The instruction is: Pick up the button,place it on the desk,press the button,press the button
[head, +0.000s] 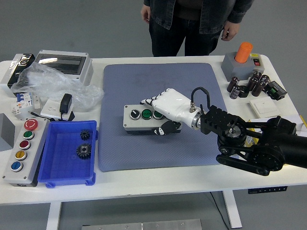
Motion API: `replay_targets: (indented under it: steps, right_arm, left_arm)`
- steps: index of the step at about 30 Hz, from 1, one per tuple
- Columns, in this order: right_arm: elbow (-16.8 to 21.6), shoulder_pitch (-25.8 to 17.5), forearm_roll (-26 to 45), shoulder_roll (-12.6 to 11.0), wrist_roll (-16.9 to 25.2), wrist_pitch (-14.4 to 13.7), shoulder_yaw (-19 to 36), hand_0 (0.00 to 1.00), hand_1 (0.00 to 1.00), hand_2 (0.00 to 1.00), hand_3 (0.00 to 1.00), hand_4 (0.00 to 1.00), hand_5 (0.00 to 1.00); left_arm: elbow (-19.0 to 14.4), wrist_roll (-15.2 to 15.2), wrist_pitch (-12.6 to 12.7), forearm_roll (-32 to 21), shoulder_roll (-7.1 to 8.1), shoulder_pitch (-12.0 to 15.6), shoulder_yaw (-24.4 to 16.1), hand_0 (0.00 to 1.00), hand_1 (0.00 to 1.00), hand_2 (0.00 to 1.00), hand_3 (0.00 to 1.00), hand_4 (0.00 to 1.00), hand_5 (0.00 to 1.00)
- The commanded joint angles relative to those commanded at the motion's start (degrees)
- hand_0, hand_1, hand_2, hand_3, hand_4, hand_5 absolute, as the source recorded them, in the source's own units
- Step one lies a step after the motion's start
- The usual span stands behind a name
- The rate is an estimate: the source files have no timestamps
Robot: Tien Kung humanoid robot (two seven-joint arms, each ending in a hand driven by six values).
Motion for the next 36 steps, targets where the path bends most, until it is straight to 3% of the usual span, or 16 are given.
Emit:
replay_targets:
  steps: [18,19,24,25,30,31,36]
  right_arm:
    - [-1.8,-0.1,1.3,0.6,0.9,1.0,0.1,0.541,0.543,0.434,0.381,0.581,0.006]
    - [-1.8,-0.1,1.4,0.6,0.8,1.0,0.0,0.539,0.609,0.59,0.385,0.58,0.002]
    - [-1.9,-0.1,1.9,0.5,0.3,1.2,-0.4,0.539,0.609,0.59,0.385,0.58,0.002]
    - [-1.9,-0.1,1.9,0.5,0.2,1.3,-0.4,0.588,0.641,0.654,0.495,0.605,0.034]
    - [-1.7,-0.1,2.0,0.4,0.1,2.1,0.1,0.588,0.641,0.654,0.495,0.605,0.034]
    - [-1.7,-0.1,2.1,0.4,0.1,2.1,0.2,0.665,0.665,0.698,0.683,0.727,0.235]
    - [-1.6,-0.1,2.3,0.4,0.0,2.5,0.6,0.665,0.665,0.698,0.683,0.727,0.235]
  left_arm:
    - [0.0,-0.1,0.0,0.0,0.03,0.1,0.1,0.667,0.692,0.624,0.647,0.672,0.348]
    - [-0.1,-0.1,0.0,0.0,0.03,0.1,0.1,0.667,0.692,0.624,0.647,0.673,0.35]
    - [-0.1,-0.2,-0.1,0.0,0.08,0.0,0.1,0.667,0.692,0.624,0.647,0.673,0.35]
    - [-0.1,-0.2,-0.1,0.0,0.09,0.1,0.1,0.667,0.692,0.624,0.648,0.672,0.351]
    - [-0.1,-0.2,-0.1,-0.1,0.12,0.1,0.2,0.667,0.692,0.624,0.648,0.672,0.351]
    - [-0.1,-0.2,-0.1,-0.1,0.11,0.1,0.2,0.667,0.692,0.624,0.647,0.673,0.352]
    - [-0.1,-0.2,-0.1,0.0,0.06,0.0,0.3,0.667,0.692,0.624,0.647,0.673,0.352]
